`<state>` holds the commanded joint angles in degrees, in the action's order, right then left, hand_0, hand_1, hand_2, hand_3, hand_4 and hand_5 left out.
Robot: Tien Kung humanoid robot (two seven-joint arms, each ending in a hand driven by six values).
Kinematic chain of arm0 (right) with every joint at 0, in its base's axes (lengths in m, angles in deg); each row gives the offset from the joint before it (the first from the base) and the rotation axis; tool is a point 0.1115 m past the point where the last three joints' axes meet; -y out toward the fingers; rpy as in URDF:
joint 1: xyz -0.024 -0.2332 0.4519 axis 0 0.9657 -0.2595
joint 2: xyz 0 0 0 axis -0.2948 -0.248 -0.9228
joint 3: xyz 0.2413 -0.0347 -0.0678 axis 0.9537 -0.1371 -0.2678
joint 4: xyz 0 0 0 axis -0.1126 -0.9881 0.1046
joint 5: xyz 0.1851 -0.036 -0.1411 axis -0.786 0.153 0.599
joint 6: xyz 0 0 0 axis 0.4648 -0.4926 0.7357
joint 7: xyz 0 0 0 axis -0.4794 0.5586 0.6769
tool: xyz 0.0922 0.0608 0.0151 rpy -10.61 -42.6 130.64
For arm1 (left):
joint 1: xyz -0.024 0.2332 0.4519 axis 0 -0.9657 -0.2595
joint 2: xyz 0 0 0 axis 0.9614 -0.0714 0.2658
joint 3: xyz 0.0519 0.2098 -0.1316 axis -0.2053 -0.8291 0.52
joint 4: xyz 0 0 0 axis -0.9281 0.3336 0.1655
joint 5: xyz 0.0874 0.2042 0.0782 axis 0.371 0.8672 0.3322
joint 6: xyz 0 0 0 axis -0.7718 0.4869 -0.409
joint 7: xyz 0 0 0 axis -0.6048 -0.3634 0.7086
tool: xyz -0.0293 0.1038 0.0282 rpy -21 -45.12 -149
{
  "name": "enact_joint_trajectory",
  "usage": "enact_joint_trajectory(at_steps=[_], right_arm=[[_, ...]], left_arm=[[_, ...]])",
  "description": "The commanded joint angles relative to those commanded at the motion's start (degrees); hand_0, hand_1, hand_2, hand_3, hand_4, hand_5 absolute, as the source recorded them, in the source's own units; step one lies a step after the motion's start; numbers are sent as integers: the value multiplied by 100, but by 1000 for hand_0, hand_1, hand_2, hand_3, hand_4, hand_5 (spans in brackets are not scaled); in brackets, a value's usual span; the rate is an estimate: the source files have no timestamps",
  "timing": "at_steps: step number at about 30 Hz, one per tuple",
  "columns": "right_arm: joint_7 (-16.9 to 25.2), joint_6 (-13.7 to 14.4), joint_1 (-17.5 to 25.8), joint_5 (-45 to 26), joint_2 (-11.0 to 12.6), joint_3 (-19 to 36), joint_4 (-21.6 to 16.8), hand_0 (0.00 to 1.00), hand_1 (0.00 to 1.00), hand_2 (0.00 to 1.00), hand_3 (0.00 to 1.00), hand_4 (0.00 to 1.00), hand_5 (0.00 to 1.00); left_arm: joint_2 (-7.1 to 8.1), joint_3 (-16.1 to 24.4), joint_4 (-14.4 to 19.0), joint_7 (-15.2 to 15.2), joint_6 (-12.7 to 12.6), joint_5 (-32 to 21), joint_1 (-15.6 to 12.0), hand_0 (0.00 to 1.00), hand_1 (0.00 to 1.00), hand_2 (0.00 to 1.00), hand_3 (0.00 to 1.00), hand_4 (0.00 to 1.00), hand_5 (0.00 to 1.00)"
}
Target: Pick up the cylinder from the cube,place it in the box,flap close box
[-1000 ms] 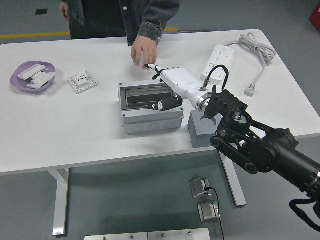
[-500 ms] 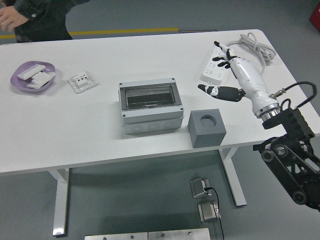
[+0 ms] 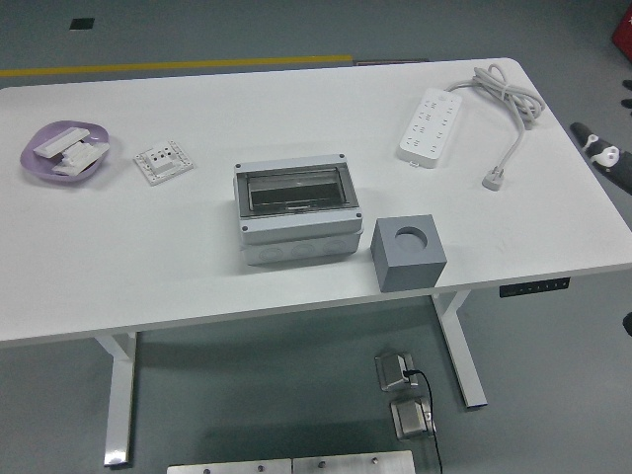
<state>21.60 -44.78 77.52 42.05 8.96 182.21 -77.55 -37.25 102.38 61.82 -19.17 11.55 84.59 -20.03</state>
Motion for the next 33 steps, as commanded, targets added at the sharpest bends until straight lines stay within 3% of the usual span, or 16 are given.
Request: enact_joint_trajectory(at_steps=[1, 2, 15, 21, 26, 32, 33], right_arm=[[39, 9, 3, -65, -37, 100, 42, 602, 606, 713, 928, 935, 433], [82, 19, 5, -130, -80, 197, 96, 607, 600, 696, 854, 933, 466], [186, 80, -213, -302, -192, -60, 567, 596, 591, 693, 815, 936, 471], [260, 172, -317, -612, -259, -644, 1060, 598, 592, 691, 810, 934, 467], [205, 406, -404, -652, -343, -1199, 1517, 598, 592, 691, 810, 934, 467], [388, 301, -509, -1020, -439, -1941, 1965, 609, 621, 705, 812, 935, 482], [455, 261, -513, -1124, -448, -2026, 1989, 663, 712, 791, 856, 920, 438]], left_arm=[[9, 11, 0, 1, -5, 12, -2, 641, 550, 522, 592, 440, 98], [22, 26, 0, 5, -11, 27, -6, 641, 551, 522, 592, 454, 104], [91, 63, 0, 42, -39, 7, -76, 640, 556, 523, 596, 490, 127], [130, 110, 0, 33, -50, 82, -41, 641, 557, 523, 597, 496, 128], [126, 118, 0, 31, -40, 125, -25, 641, 557, 523, 597, 496, 128], [120, 121, 0, 51, -23, 191, -35, 640, 557, 524, 597, 502, 131], [124, 121, 0, 53, -22, 198, -38, 639, 561, 524, 598, 524, 140]])
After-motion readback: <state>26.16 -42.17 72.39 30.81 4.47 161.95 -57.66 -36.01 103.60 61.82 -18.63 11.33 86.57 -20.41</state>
